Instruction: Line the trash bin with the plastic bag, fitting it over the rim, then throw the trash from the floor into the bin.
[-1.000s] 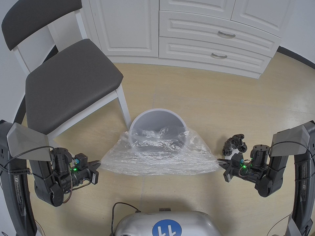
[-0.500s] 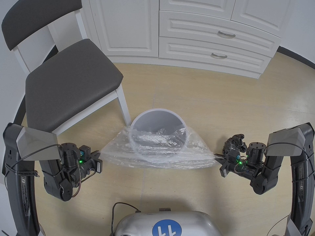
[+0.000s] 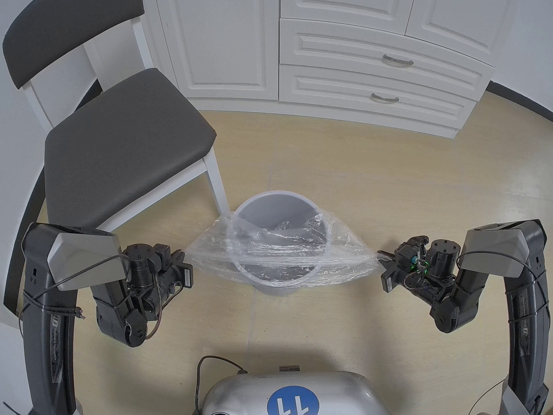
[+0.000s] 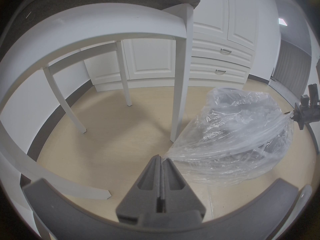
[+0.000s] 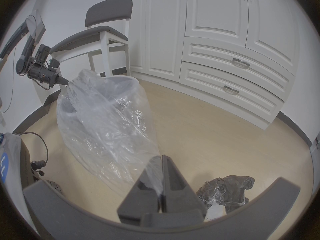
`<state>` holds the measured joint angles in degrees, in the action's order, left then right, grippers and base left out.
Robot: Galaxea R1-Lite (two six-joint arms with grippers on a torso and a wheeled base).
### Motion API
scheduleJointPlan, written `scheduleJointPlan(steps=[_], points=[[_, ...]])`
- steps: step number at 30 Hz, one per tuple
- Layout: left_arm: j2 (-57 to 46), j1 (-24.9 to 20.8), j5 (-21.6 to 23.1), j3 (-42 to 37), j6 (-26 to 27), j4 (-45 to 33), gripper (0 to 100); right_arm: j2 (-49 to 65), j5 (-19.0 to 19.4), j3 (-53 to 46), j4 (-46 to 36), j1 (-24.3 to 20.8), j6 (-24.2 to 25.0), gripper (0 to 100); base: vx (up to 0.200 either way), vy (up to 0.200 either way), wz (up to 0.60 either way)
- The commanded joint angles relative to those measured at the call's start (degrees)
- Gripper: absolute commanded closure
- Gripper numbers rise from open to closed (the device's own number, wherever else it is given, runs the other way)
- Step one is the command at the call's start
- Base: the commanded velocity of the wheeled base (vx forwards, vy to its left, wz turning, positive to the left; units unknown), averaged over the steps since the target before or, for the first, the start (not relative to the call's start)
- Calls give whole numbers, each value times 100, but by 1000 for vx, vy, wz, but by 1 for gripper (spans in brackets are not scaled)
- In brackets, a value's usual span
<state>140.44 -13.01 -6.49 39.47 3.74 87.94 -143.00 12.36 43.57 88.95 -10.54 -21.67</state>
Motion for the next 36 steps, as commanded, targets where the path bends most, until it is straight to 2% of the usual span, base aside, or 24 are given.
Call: scheduleJointPlan(steps=[1,6,9,22,29,36], points=[[116,-26,-19,8,4,4,100,-53,-6,-24,105,0,-3,100,0,0,0],[19,-79,60,-643,136,12,100,-9,109,-463,105,-44,-83,100,0,0,0],[19,-123,148,-713,232,12,100,-27,144,-490,105,-106,-135,100,0,0,0],[72,-123,95,-230,162,12,100,-9,65,-191,105,-194,-56,100,0,0,0],[80,-246,86,-27,-172,12,100,193,65,-191,105,-440,427,100,0,0,0],[265,-483,-28,166,-295,21,100,176,-32,-77,105,-651,524,100,0,0,0]])
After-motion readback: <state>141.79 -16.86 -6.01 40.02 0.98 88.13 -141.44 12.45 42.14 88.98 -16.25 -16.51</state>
